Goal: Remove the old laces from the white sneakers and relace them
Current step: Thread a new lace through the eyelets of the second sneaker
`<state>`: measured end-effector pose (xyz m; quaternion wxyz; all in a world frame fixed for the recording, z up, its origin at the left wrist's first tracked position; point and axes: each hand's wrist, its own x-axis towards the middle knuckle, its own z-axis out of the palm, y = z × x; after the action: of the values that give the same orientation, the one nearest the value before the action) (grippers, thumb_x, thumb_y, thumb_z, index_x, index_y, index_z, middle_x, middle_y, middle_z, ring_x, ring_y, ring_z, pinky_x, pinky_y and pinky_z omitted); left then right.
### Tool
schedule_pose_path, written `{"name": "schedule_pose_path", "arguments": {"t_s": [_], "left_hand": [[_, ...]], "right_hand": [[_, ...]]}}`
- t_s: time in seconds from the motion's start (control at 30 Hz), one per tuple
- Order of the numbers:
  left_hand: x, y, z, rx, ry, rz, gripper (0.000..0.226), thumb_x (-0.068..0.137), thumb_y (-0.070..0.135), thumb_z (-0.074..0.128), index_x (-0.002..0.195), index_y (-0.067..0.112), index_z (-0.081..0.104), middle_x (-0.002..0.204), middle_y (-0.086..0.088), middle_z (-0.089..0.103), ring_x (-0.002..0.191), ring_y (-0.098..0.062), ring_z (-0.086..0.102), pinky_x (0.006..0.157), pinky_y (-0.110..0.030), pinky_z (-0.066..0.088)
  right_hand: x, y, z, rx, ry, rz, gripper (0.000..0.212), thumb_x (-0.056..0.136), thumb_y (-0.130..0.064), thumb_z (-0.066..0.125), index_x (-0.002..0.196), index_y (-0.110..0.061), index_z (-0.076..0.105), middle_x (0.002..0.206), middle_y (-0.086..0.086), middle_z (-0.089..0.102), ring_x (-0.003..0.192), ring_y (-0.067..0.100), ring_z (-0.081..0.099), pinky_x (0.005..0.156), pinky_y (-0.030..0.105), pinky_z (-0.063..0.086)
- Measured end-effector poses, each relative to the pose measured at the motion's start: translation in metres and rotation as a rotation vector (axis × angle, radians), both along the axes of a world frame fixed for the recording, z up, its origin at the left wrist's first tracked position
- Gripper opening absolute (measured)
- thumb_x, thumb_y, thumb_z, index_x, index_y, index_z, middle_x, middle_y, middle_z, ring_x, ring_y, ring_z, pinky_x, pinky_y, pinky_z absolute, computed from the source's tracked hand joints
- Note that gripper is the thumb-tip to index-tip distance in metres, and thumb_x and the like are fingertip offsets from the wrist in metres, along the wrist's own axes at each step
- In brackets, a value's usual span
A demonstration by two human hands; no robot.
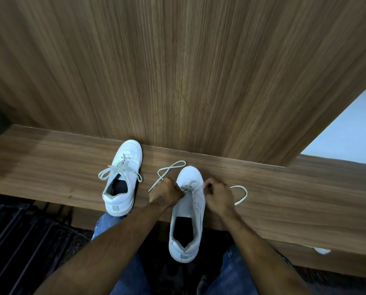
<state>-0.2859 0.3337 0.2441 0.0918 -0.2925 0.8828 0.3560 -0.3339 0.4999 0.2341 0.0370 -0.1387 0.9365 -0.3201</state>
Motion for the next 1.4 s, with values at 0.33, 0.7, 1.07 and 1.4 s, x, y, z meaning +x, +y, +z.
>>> {"name": "schedule_pose_path", "arguments": {"t_s": [0.33,0.7,1.07,1.4], "left_hand": [[0.000,-0.001,-0.001,0.020,0.000,-0.062,0.017,0.072,0.043,0.068,0.067,0.027,0.068,0.080,0.006,0.070,0.084,-0.015,0.066,0.069,-0.026,0.048],[0.008,-0.011,-0.008,-0.120,0.090,-0.368,0.018,0.090,0.030,0.058,0.096,0.022,0.073,0.100,-0.004,0.071,0.096,-0.023,0.065,0.079,-0.033,0.052],[0.001,-0.009,-0.001,-0.503,-0.017,-0.380,0.025,0.091,0.028,0.047,0.110,0.022,0.063,0.119,-0.008,0.063,0.112,-0.030,0.059,0.088,-0.036,0.045],[0.000,0.006,0.012,-0.080,0.317,-0.443,0.017,0.083,0.030,0.060,0.093,0.026,0.073,0.097,0.007,0.071,0.089,-0.014,0.065,0.074,-0.025,0.047]], "right_hand": [[-0.022,0.045,0.031,-0.161,-0.022,-0.347,0.029,0.084,-0.004,0.057,0.111,-0.016,0.061,0.116,0.010,0.059,0.104,0.035,0.059,0.086,0.038,0.045],[0.020,-0.004,-0.004,0.292,-0.044,0.191,0.026,0.092,-0.024,0.047,0.110,-0.024,0.067,0.116,0.001,0.064,0.106,0.028,0.062,0.084,0.034,0.047],[0.005,0.017,-0.003,0.554,0.008,0.117,0.022,0.086,-0.027,0.052,0.102,-0.025,0.067,0.107,0.001,0.070,0.101,0.029,0.065,0.081,0.034,0.050],[-0.009,0.023,0.056,-0.657,-0.811,-0.095,0.024,0.088,0.001,0.058,0.106,-0.011,0.067,0.073,0.005,0.067,0.050,0.010,0.049,0.047,0.020,0.041]]}}
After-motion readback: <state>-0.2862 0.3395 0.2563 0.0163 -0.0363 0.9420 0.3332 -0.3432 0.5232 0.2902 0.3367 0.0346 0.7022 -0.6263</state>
